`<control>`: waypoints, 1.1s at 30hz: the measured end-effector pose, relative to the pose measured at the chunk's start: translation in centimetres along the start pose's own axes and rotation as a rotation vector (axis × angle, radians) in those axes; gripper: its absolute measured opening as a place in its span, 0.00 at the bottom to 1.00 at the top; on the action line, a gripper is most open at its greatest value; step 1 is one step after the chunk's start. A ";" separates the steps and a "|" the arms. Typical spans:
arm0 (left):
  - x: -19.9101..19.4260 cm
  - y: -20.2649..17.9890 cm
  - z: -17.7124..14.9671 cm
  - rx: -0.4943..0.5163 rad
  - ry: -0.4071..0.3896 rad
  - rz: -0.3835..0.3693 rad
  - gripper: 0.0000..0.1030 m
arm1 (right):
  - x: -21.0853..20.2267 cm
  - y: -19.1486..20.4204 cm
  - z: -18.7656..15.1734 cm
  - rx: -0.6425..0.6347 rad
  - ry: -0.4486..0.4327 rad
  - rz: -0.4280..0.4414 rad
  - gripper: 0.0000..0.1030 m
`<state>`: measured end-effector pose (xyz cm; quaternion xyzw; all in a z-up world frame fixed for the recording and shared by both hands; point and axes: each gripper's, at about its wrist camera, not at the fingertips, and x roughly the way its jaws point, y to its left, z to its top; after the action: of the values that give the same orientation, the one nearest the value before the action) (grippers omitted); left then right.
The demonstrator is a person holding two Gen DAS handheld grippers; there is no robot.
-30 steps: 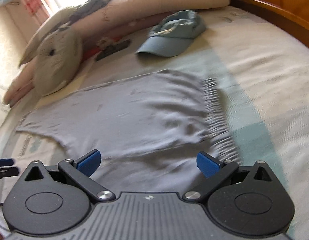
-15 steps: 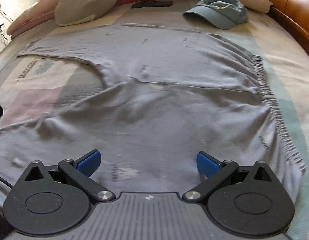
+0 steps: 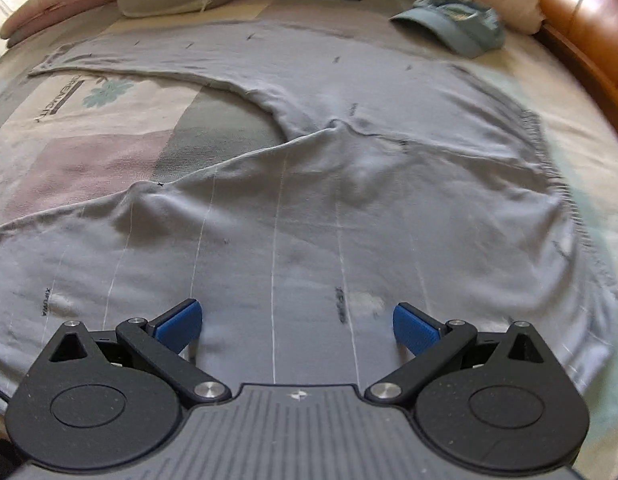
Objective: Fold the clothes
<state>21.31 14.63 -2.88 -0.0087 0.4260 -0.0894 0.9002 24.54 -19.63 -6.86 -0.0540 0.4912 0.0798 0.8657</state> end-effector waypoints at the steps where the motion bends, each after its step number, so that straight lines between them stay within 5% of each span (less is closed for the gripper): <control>1: -0.2 0.2 -0.2 0.010 -0.001 -0.005 0.99 | -0.4 0.2 -0.2 0.013 -0.006 -0.004 1.00; 13: -0.8 0.1 -0.6 0.148 0.018 -0.104 0.99 | -3.2 0.6 -3.3 0.123 -0.002 -0.054 1.00; 27: 2.7 1.9 4.9 0.327 0.101 -0.139 0.99 | -1.3 1.3 -3.6 0.148 0.044 -0.074 1.00; 33: 4.7 -0.8 7.9 0.418 0.064 -0.263 0.99 | -2.3 0.9 -4.0 0.210 0.118 -0.087 1.00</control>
<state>30.17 12.60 -1.34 0.1253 0.4219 -0.2925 0.8490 19.85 -19.66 -6.97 0.0112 0.5444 -0.0132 0.8387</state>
